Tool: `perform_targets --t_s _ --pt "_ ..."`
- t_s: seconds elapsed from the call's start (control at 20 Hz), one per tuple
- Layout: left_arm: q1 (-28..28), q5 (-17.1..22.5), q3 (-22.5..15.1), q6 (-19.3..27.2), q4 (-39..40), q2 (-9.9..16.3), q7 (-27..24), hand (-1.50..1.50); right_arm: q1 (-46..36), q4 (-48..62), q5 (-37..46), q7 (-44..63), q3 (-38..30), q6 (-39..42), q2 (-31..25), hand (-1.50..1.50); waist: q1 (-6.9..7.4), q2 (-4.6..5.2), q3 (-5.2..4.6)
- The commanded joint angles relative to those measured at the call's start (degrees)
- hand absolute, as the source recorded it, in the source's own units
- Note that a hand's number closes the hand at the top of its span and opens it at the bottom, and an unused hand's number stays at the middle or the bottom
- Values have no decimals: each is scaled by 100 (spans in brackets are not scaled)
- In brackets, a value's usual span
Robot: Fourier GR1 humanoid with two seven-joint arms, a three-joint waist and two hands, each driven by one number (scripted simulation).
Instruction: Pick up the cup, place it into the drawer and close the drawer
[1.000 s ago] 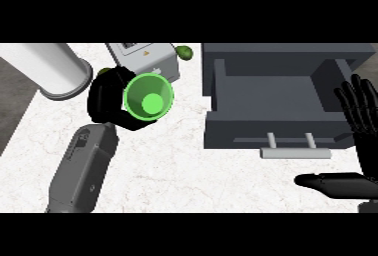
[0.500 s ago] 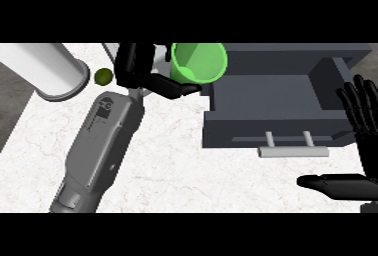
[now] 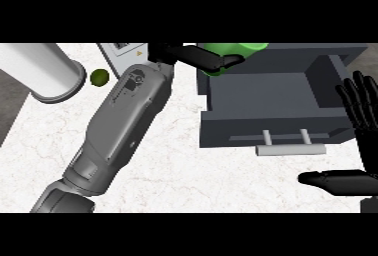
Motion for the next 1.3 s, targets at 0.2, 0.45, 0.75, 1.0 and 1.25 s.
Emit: perform_targets --t_s 0.2,0.45,0.75,1.0,1.25 --pt "-444 1104 -1072 802 778 -3 -81 150 -305 83 77 239 92 -79 17 -150 -60 1 0" --pt "-908 1288 -1035 588 1703 -3 -315 150 -14 284 -36 -294 -74 192 -83 -150 -132 33 3" --pt "-762 1832 -2168 1201 1729 -3 -125 150 -227 269 20 -118 66 160 -56 -150 -273 50 5" --pt "-647 1861 -2817 1248 1796 -3 41 150 -267 248 36 -178 3 121 -71 -150 -317 58 6" --pt "-834 1776 -3085 1150 2286 -3 139 -150 -293 244 -62 -117 39 164 -32 -150 -358 98 7"
